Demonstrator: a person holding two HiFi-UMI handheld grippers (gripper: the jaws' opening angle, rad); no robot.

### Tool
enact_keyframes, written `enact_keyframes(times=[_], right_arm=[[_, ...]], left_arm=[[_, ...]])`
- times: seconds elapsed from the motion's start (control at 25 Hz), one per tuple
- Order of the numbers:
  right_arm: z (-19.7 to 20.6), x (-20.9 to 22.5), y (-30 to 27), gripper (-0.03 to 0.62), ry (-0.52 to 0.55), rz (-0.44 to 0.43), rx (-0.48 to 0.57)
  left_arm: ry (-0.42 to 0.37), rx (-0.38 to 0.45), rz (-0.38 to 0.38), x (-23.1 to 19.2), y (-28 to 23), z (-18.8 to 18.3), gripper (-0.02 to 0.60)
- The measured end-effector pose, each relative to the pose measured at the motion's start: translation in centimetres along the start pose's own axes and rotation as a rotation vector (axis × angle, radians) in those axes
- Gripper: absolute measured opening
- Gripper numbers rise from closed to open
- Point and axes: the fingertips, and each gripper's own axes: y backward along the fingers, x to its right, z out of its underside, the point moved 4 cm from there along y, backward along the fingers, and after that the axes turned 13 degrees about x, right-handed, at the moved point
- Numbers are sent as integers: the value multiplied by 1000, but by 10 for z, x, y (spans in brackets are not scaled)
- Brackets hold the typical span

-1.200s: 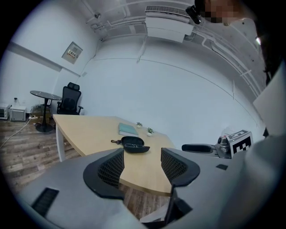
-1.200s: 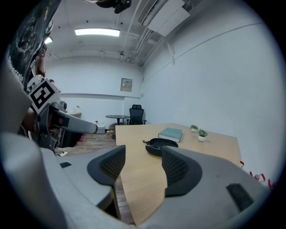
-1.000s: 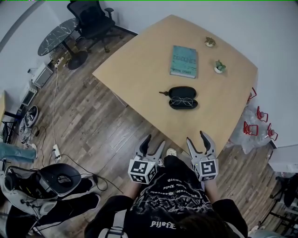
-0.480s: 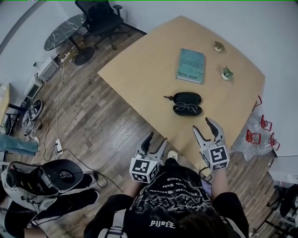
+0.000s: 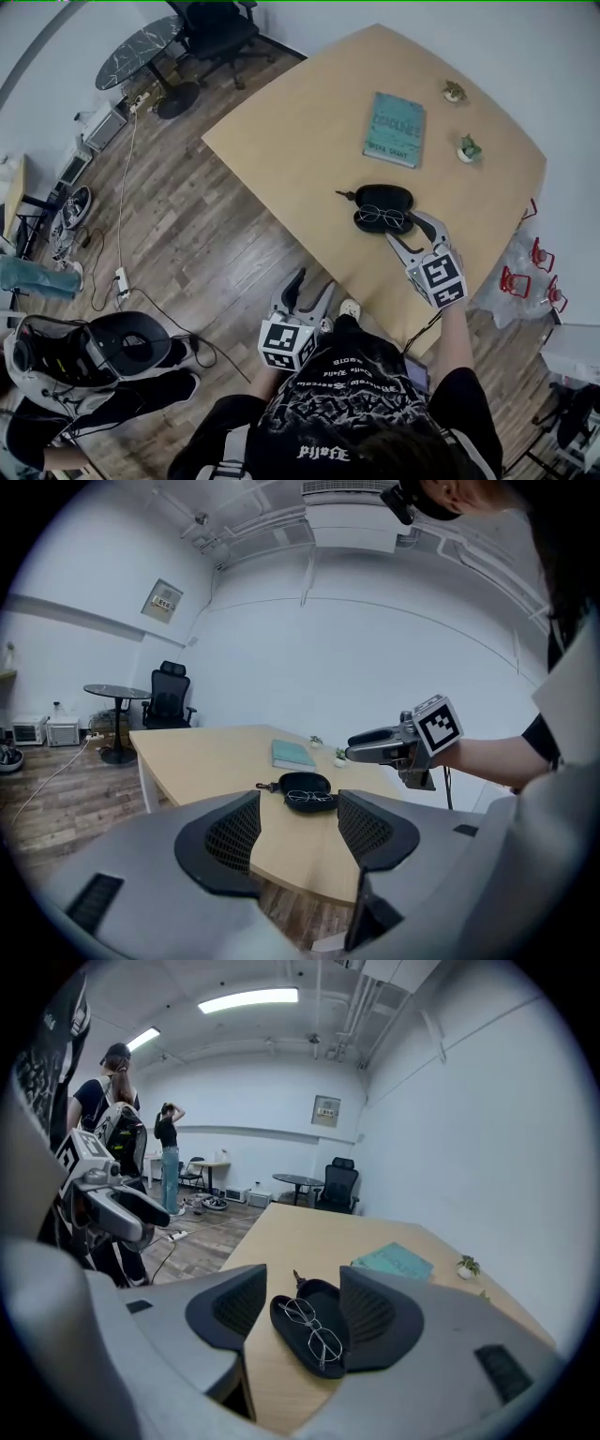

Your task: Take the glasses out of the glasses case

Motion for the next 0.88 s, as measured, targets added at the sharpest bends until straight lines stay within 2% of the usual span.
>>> enact_keyframes(times=[0.2,0.44,0.6,0.88], right_arm=[[24,17,-28,245,17,-64,-70],[57,30,-57,245,133,-197,-203],[78,34,-73,245,120,-268,-254],[116,32,-96,244,192,-367,-360]], left_arm=[[11,-29,-43,-8,1,6,264],[-22,-66,-101,-22,-1,9,264],[-21,-67,-143,-27,-8,6,264],[-44,-126,-150,-24,-15,16,264]])
